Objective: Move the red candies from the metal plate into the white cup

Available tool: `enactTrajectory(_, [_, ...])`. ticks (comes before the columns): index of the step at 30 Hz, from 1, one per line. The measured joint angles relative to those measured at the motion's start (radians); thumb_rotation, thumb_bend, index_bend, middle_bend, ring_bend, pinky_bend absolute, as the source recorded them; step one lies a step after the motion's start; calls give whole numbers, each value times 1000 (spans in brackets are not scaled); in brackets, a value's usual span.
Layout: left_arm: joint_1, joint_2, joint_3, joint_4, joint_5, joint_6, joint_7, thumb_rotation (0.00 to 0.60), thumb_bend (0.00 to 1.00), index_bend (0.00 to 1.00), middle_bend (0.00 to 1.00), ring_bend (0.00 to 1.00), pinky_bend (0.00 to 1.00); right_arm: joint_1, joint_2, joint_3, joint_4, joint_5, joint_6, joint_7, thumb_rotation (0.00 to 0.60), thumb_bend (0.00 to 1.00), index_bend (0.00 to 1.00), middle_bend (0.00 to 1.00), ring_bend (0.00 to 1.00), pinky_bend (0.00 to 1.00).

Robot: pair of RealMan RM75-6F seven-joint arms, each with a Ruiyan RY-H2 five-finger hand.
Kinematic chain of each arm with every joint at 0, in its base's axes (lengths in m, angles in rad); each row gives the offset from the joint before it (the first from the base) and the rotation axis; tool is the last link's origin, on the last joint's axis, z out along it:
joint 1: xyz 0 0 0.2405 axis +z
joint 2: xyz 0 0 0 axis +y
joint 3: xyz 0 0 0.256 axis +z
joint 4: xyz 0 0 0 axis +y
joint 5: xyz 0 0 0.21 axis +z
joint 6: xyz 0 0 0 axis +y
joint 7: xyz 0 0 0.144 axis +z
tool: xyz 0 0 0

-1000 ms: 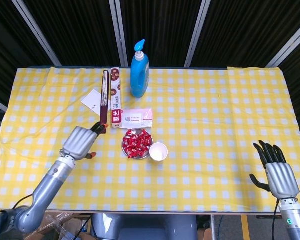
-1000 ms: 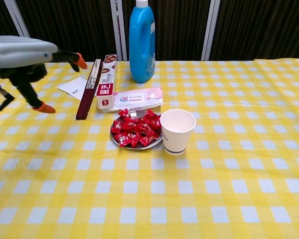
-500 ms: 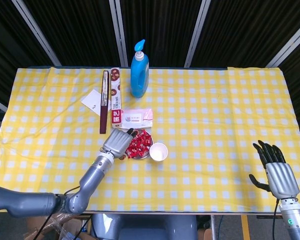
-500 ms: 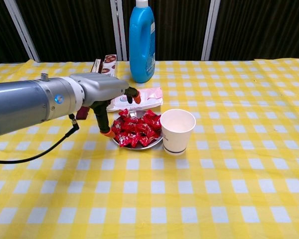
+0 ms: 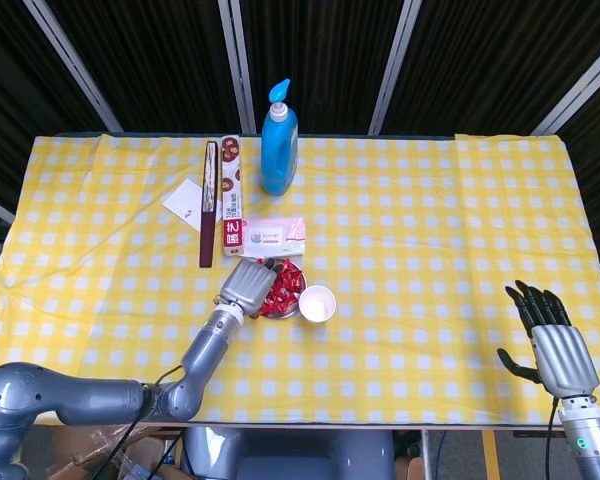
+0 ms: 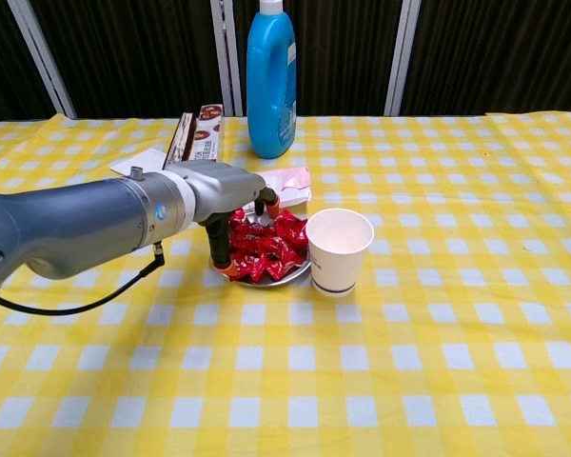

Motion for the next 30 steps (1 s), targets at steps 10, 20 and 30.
enactTrajectory(10, [-32, -53, 14, 85, -29, -15, -12, 600, 315, 383, 372, 852, 912, 1, 2, 0, -1, 2, -1, 6, 600, 356, 0, 0, 0, 0])
enactTrajectory(20, [-41, -86, 16, 156, 16, -16, -66, 600, 439, 513, 554, 862, 924, 1, 0, 1, -1, 5, -1, 3, 600, 356, 0, 0, 0, 0])
enactTrajectory(30, [-41, -70, 6, 148, 64, 4, -101, 600, 455, 536, 570, 865, 925, 1, 0, 2, -2, 7, 0, 3, 600, 356, 0, 0, 0, 0])
